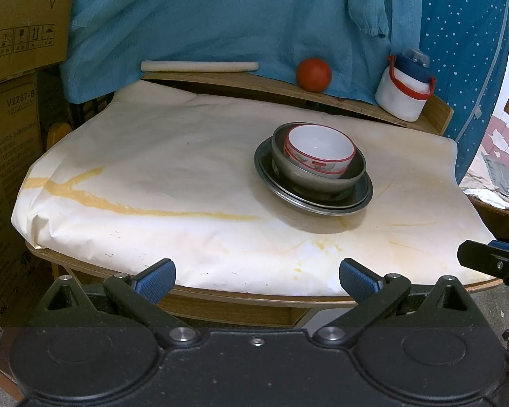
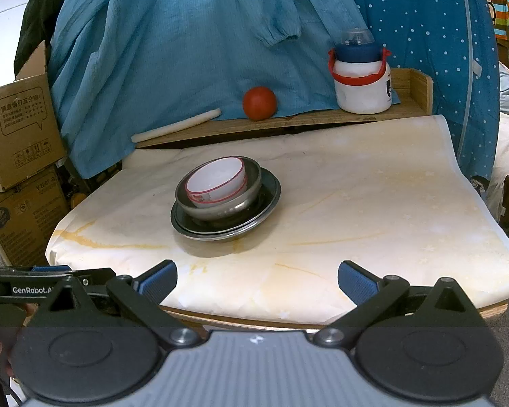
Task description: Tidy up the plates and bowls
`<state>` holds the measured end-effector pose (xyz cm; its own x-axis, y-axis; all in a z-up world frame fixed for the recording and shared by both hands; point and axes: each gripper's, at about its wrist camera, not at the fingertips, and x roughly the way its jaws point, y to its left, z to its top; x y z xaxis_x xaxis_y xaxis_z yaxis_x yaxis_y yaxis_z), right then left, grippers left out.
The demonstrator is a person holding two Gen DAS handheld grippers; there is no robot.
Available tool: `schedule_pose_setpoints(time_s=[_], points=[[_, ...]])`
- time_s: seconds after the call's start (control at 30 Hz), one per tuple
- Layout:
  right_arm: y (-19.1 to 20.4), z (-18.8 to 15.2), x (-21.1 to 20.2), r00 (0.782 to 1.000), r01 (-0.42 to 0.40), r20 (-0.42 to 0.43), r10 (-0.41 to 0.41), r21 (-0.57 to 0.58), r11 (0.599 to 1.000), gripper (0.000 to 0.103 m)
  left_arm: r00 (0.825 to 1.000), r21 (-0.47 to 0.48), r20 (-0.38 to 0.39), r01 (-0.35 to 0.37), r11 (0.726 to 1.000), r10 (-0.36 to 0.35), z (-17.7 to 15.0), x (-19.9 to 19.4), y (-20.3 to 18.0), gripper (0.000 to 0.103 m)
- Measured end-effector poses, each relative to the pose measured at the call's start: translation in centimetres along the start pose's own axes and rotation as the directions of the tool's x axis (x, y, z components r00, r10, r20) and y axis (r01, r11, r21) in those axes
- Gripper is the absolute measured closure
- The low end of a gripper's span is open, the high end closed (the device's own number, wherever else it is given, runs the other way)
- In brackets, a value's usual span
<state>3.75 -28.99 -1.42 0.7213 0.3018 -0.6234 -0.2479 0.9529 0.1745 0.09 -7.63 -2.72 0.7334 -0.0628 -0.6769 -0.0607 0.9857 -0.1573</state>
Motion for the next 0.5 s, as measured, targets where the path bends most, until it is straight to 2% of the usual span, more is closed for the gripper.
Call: schedule_pose_setpoints(time_s=[0.5], points=[[0.13,-0.01,0.0,1.0,0.0,-0.001,0.0,0.001,1.0,0.0,1.0,-0.002,0.003,-0.001,1.0,0.001,0.01,0.0,0.1,0.001]])
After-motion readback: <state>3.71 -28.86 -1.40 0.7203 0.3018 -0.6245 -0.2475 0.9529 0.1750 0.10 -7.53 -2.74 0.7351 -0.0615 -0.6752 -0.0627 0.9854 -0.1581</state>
